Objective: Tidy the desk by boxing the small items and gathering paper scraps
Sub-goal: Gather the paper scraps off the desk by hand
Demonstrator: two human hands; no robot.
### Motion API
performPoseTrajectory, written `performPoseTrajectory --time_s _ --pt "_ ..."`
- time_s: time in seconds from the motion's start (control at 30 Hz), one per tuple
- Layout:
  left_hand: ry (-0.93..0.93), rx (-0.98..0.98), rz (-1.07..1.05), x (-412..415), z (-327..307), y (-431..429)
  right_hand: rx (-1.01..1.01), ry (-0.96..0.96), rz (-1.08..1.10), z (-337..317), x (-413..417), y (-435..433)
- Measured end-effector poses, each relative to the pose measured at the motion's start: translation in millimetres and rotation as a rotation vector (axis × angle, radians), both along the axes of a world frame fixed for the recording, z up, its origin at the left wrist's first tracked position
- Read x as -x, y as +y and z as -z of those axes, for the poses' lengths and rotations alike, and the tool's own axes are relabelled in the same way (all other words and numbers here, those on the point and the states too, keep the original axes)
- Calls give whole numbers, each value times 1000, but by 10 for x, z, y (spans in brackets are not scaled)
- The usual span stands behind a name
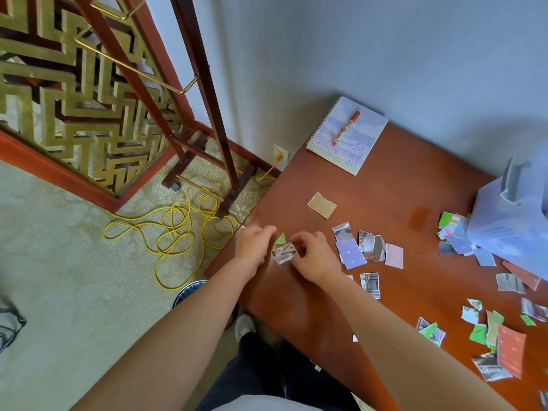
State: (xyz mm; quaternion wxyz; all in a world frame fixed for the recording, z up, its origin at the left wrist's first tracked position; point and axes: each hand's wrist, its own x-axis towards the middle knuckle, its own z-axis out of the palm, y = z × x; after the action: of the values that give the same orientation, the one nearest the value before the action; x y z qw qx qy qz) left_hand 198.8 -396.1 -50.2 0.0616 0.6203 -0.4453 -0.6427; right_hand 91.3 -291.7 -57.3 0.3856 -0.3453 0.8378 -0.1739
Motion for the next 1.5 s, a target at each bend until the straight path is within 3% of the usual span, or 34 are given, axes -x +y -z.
performPoseTrajectory --time_s 0.13,0.33,0.63,0.9,1.2,1.5 --pt "-192 302 361 -65 82 13 -25 122 -181 17 -36 -36" --pt "-208 449 586 -115 130 16 -99 172 -272 -24 11 -121" --pt "-267 540 597 -27 148 -13 -97 175 -248 -19 45 -95" --pt "-390 682 660 54 93 50 -17 6 85 14 216 114" --pt "-427 598 757 151 17 45 34 4 147 -1 207 23" --pt "1 189 233 605 -15 28 142 125 353 -111 621 -78"
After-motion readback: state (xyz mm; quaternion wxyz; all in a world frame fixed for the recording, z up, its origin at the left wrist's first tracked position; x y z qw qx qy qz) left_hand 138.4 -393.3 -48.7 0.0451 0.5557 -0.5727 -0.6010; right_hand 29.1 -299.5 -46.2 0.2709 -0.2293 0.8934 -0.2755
